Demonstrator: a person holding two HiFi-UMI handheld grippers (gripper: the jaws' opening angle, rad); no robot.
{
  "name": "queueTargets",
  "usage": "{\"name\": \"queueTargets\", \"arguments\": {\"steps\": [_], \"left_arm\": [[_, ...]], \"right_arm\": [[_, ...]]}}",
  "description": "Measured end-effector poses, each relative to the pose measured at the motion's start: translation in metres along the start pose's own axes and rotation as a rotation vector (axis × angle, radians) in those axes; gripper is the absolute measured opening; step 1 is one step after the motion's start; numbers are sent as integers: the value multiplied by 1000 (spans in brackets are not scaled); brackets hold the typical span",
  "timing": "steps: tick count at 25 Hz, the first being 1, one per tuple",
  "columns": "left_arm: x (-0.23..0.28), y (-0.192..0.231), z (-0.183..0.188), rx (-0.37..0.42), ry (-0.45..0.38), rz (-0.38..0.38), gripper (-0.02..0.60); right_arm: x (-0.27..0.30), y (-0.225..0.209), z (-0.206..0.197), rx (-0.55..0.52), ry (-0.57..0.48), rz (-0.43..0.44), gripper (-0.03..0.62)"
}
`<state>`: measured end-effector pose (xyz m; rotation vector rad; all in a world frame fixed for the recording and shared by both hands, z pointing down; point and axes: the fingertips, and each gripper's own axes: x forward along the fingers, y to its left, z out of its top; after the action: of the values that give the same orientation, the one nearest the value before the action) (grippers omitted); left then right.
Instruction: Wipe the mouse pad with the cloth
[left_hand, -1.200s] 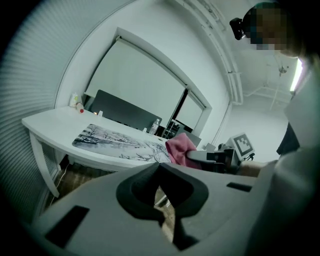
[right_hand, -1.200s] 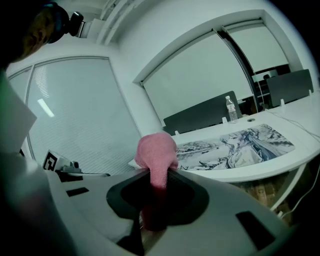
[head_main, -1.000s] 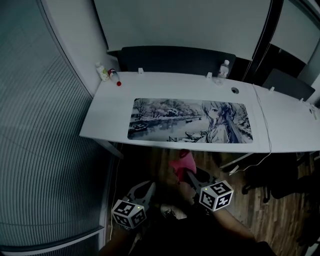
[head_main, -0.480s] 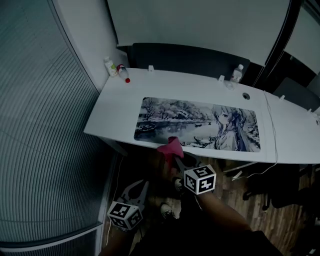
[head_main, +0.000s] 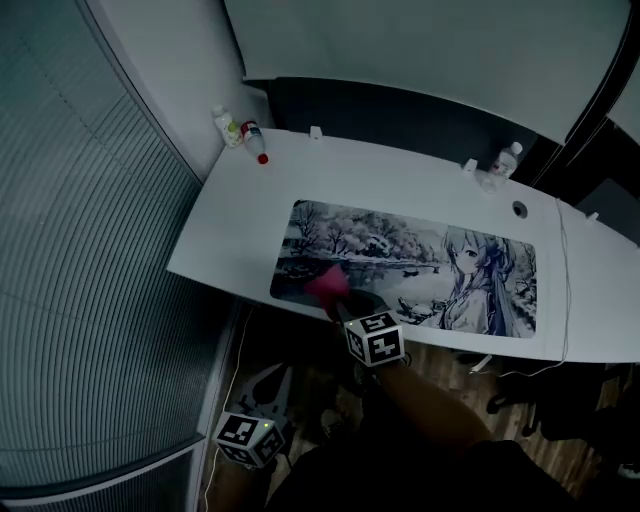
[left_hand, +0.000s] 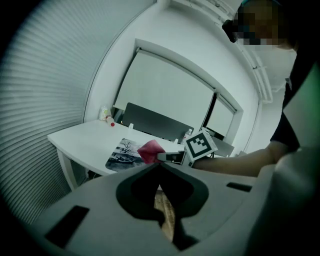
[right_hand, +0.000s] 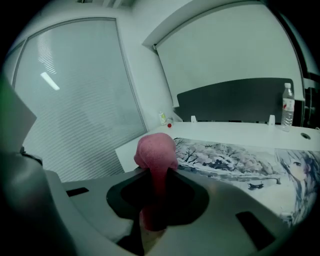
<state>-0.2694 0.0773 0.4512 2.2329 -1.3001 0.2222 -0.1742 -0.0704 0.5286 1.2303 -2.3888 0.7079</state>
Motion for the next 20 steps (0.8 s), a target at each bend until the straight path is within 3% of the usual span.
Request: {"name": "queueTargets", "arguments": {"steps": [9, 20], "left_arm": [[42, 18, 6, -41, 37, 78, 5], [70, 22, 27, -67, 19, 184, 5]], "right_arm": [[70, -36, -9, -51, 137, 23, 83], [105, -35, -18, -205, 250, 111, 83]]}}
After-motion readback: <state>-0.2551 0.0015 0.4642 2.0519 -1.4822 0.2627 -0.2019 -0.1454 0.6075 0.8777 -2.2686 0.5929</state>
